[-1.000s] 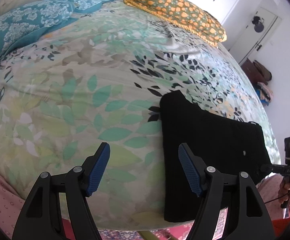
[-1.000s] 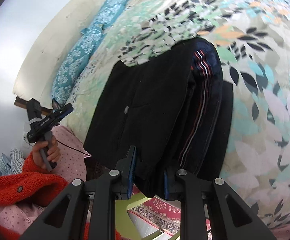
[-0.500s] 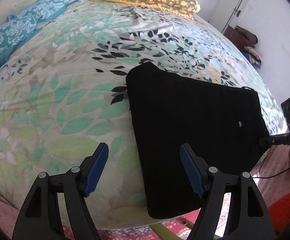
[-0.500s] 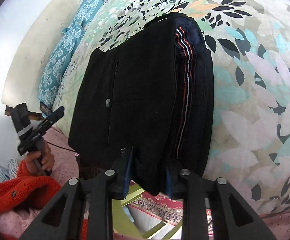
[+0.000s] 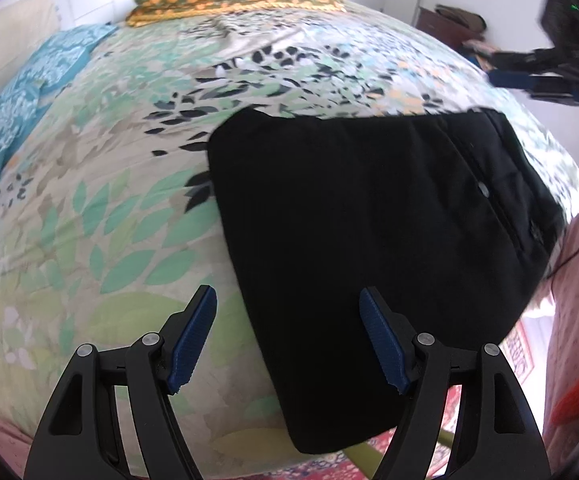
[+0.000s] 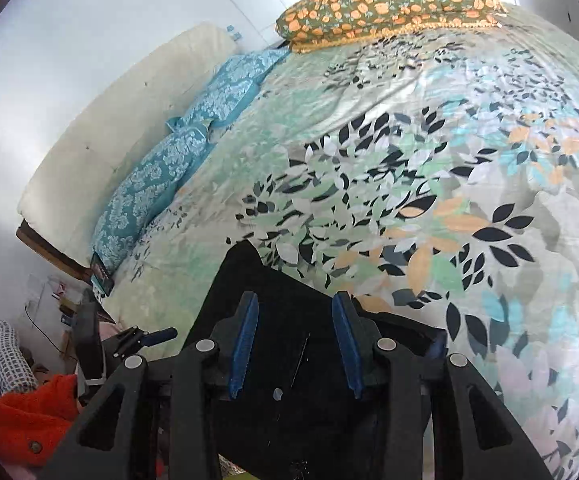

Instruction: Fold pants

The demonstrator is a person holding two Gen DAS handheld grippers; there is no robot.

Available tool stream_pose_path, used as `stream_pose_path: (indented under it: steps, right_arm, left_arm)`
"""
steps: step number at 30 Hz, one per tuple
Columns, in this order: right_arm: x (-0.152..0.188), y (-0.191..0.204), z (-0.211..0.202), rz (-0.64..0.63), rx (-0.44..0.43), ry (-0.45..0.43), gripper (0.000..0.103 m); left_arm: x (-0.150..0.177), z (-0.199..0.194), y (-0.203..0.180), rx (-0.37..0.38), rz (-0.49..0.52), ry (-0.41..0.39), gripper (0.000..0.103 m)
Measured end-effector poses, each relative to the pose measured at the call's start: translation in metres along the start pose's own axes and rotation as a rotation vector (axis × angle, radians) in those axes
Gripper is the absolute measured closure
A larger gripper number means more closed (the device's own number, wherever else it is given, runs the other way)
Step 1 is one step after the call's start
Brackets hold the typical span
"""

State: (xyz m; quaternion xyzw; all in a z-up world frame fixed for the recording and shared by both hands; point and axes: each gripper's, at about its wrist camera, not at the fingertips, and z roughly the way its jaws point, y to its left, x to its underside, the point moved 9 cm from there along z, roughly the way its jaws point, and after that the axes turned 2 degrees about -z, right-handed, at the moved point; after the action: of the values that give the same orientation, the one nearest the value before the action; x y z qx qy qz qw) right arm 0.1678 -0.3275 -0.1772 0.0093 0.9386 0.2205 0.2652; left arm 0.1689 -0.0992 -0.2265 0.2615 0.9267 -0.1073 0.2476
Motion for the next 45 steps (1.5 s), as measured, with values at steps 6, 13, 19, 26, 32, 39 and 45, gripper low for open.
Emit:
stream_pose_path:
  steps: [6, 13, 19, 26, 32, 39, 45]
  right_arm:
    - [0.060, -0.053, 0.021, 0.160, 0.085, 0.091, 0.083]
    - [0.078, -0.001, -0.033, 0.000, 0.041, 0.127, 0.083]
    - [0.138, 0.006, -0.004, -0.101, 0.158, 0.325, 0.082]
    - [0.139, 0.002, -0.009, -0.027, 0.150, 0.264, 0.082]
    - [0.138, -0.001, -0.010, -0.009, 0.145, 0.255, 0.082]
    - [0.138, -0.001, -0.011, 0.008, 0.142, 0.241, 0.081]
    - [0.138, 0.012, -0.008, -0.020, 0.113, 0.231, 0.053]
  left_arm:
    - [0.005, 0.001, -0.009, 0.019, 0.039, 0.021, 0.027]
    - [0.001, -0.006, -0.004, 0.038, -0.034, 0.025, 0.026]
    - [0.005, 0.001, -0.008, 0.000, -0.017, 0.057, 0.022]
    - [0.006, -0.001, -0.003, -0.028, -0.023, 0.060, 0.019]
    - [0.005, -0.001, -0.002, -0.038, -0.024, 0.062, 0.018]
    - [0.005, -0.001, -0.002, -0.045, -0.016, 0.062, 0.018]
    - [0.006, -0.001, -0.001, -0.042, -0.028, 0.063, 0.017]
